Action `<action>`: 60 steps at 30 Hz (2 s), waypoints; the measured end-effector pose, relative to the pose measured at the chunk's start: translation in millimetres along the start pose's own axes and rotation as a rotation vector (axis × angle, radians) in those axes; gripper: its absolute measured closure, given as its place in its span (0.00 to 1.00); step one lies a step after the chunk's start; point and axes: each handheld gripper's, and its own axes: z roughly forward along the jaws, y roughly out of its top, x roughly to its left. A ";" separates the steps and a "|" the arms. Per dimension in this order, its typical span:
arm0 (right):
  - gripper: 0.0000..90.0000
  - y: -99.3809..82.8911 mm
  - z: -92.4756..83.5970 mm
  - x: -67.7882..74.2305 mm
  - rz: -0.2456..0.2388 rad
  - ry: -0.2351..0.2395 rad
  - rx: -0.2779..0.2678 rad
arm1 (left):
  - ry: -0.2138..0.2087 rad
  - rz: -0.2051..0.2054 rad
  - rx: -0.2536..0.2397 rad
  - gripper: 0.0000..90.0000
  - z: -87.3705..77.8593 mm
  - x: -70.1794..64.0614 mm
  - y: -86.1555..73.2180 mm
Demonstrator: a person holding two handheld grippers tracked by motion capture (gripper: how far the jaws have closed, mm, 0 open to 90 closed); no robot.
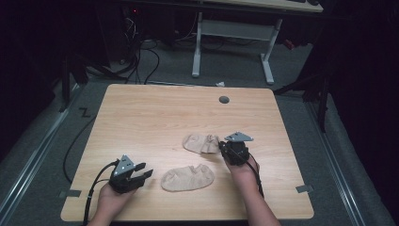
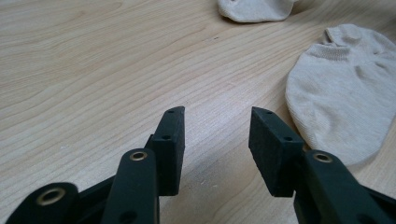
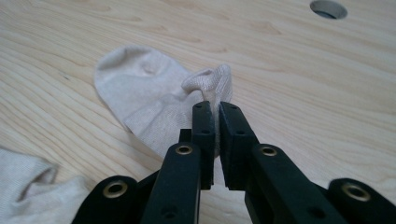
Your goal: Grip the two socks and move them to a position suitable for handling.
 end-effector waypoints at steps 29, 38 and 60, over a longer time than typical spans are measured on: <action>0.79 -24.4 28.7 -27.8 0.077 -0.062 0.082 | -0.015 0.064 0.034 0.63 6.8 -15.4 0.4; 0.70 -19.4 18.3 -22.4 0.043 -0.076 0.030 | 0.026 0.061 0.030 0.61 6.6 -11.9 -0.9; 0.65 -18.6 11.2 -32.1 0.050 0.010 -0.092 | 0.106 -0.035 0.032 0.54 33.2 -9.8 39.9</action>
